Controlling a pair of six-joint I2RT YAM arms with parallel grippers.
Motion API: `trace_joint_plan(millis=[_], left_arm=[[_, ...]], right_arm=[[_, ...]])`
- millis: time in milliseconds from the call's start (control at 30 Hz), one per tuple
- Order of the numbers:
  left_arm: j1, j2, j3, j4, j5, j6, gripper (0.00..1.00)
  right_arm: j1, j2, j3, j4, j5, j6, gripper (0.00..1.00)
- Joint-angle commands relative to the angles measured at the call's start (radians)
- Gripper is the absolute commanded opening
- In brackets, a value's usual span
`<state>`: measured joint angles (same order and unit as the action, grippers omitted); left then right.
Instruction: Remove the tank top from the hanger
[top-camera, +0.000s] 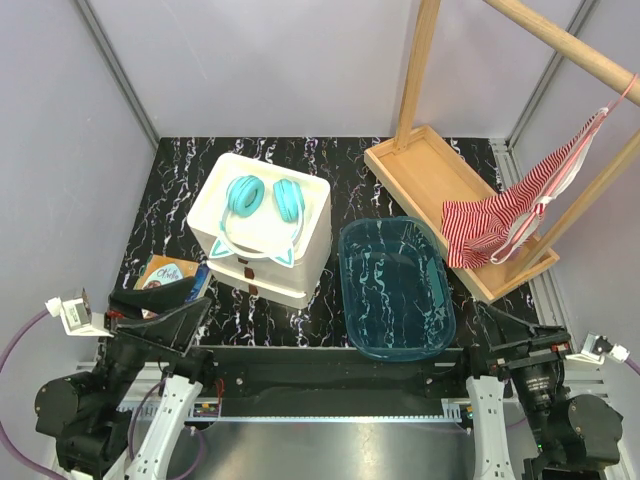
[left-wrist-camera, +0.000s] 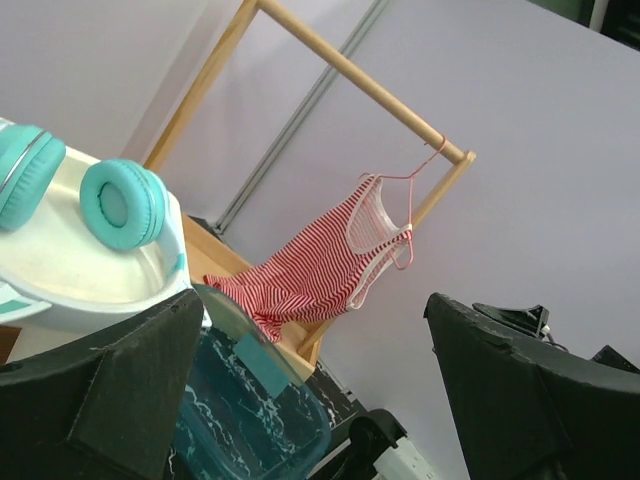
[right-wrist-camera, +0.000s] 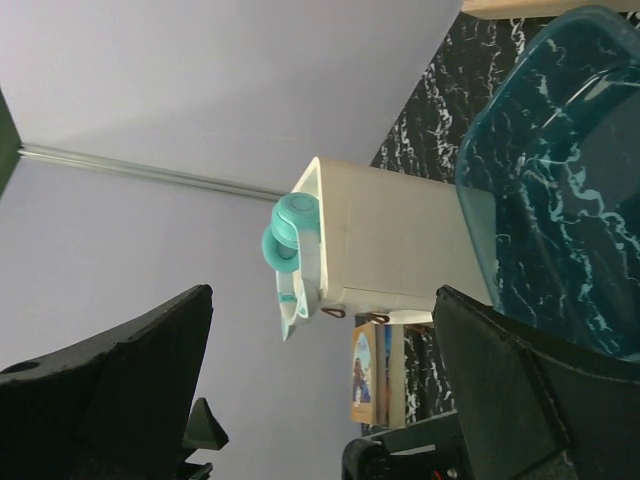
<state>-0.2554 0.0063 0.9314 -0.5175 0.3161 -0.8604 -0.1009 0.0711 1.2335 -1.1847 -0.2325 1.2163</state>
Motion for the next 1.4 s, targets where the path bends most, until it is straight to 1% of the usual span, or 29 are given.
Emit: trace_joint_plan(millis=[0,133,167,200,233,267,333,400,433,467,500,567,600,633,767,933,1033,1133,1200,1233,1300,1333,1367], left_arm=[[0.001,-0.079,0.029,-0.07,-0.002,0.001,0.99],[0.001,0.016,0.052,-0.133,0.081,0.005,0.99],[-0.002,0.03,0.05,-0.169,0.086,-0.011,0.99],[-0.007,0.037,0.041,-0.182,0.074,-0.07,0.99],[-0.01,0.037,0.035,-0.19,0.068,-0.095,0.99],[-0.011,0.04,0.026,-0.203,0.074,-0.106,0.99],[-0.013,0.072,0.024,-0.21,0.142,-0.077,0.99],[-0.018,0.119,0.024,-0.256,0.198,-0.069,0.99],[-0.021,0.132,0.023,-0.265,0.224,-0.065,0.99],[-0.022,0.148,0.023,-0.272,0.294,-0.06,0.99],[-0.024,0.173,0.023,-0.269,0.323,-0.055,0.99],[-0.024,0.191,0.041,-0.265,0.36,-0.036,0.99],[-0.024,0.195,0.049,-0.263,0.362,-0.028,0.99],[-0.024,0.193,0.056,-0.26,0.357,-0.019,0.99],[-0.024,0.179,0.101,-0.262,0.331,0.003,0.99],[-0.028,0.182,0.092,-0.272,0.362,-0.019,0.99],[-0.028,0.179,0.099,-0.289,0.365,-0.012,0.99],[-0.028,0.173,0.124,-0.314,0.345,0.007,0.99],[-0.03,0.173,0.152,-0.329,0.316,0.026,0.99],[-0.028,0.173,0.168,-0.341,0.308,0.032,0.99],[-0.03,0.175,0.182,-0.351,0.291,0.047,0.99],[-0.028,0.175,0.193,-0.357,0.287,0.05,0.99],[-0.028,0.175,0.196,-0.358,0.281,0.057,0.98]], right_arm=[[-0.003,0.061,0.09,-0.098,0.087,-0.115,1.0],[-0.003,0.148,0.178,-0.107,0.142,-0.245,1.0],[-0.003,0.163,0.19,-0.092,0.15,-0.282,1.0],[-0.003,0.17,0.21,-0.043,0.141,-0.331,1.0],[-0.003,0.177,0.221,-0.029,0.144,-0.404,1.0],[-0.003,0.197,0.234,-0.02,0.157,-0.435,1.0],[-0.005,0.235,0.302,-0.044,0.27,-0.498,1.0],[-0.005,0.304,0.387,-0.062,0.378,-0.552,1.0],[-0.005,0.327,0.415,-0.059,0.393,-0.614,1.0],[-0.005,0.369,0.441,-0.049,0.4,-0.648,1.0],[-0.005,0.387,0.487,-0.029,0.419,-0.676,1.0],[-0.005,0.45,0.541,-0.016,0.456,-0.731,1.0],[-0.005,0.472,0.585,0.003,0.479,-0.748,1.0],[-0.005,0.495,0.596,0.017,0.481,-0.794,1.0],[-0.005,0.679,0.667,0.037,0.518,-0.837,1.0],[-0.005,0.869,0.656,0.105,0.613,-0.883,1.0],[-0.005,0.949,0.646,0.123,0.618,-0.888,1.0],[-0.005,0.98,0.586,0.175,0.667,-0.879,0.99],[-0.005,0.986,0.534,0.221,0.67,-0.859,0.96],[-0.006,0.981,0.512,0.246,0.662,-0.857,0.88],[-0.005,0.977,0.453,0.305,0.65,-0.847,0.82],[-0.005,0.978,0.443,0.312,0.656,-0.845,0.72],[-0.005,0.98,0.434,0.315,0.673,-0.844,0.66]])
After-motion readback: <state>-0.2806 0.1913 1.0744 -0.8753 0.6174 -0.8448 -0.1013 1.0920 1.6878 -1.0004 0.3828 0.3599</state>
